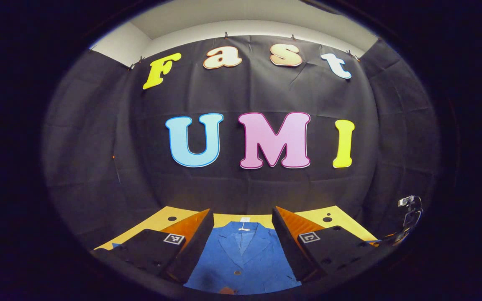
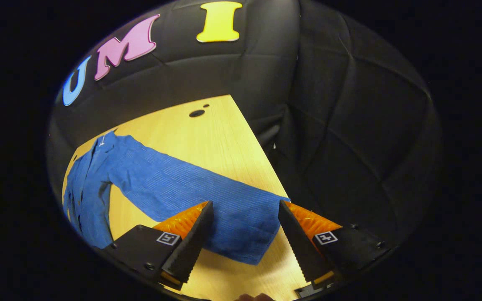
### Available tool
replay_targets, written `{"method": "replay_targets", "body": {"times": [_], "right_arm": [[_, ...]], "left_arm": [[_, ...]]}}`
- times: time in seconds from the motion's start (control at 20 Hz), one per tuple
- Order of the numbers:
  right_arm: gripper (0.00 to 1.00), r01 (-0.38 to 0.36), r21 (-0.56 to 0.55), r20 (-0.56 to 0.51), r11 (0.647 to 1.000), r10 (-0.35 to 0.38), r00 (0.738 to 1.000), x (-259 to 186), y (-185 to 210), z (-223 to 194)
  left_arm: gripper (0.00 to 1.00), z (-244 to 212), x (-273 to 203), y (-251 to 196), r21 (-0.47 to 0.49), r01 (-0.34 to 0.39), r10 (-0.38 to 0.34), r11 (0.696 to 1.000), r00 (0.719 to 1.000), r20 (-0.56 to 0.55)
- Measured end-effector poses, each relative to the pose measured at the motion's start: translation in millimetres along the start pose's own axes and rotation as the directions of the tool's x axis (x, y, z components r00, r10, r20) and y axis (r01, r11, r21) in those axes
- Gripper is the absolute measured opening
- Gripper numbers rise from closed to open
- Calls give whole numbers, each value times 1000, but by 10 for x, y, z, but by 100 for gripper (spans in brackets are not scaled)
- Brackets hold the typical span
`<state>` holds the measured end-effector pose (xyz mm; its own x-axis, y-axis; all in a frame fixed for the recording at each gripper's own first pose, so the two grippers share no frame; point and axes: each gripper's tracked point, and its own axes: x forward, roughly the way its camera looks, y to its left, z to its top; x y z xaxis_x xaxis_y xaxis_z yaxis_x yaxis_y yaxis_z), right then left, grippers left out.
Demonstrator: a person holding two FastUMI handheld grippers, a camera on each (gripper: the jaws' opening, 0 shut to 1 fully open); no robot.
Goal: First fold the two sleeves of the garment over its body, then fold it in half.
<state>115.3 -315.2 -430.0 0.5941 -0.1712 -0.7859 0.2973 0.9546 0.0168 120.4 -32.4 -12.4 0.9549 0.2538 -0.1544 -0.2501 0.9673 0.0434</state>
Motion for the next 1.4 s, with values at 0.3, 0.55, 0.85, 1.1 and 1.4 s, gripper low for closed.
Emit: {"method": "replay_targets", "body": {"times": [0.3, 0.55, 0.85, 1.1, 1.4], "right_arm": [[100, 0, -5, -72, 1000, 0, 997, 139, -73, -177], [100, 25, 11, -69, 1000, -24, 997, 129, -96, -158], [85, 23, 29, -65, 999, -21, 998, 180, 29, -161], [20, 78, -36, -55, 996, -80, 995, 272, 199, -56], [4, 72, -121, -109, 990, -85, 990, 217, 190, -83]], "left_arm": [[81, -6, 86, -218, 34, 0, 1, 999, 1000, -24], [81, 23, 38, -255, 29, 24, -24, 999, 1000, -5], [82, -63, -320, 437, -23, -140, 139, 990, 990, -21], [82, -307, -550, 826, -177, -228, 214, 958, 972, -94], [81, -368, -744, 1133, -126, -331, 319, 935, 941, -110]]}}
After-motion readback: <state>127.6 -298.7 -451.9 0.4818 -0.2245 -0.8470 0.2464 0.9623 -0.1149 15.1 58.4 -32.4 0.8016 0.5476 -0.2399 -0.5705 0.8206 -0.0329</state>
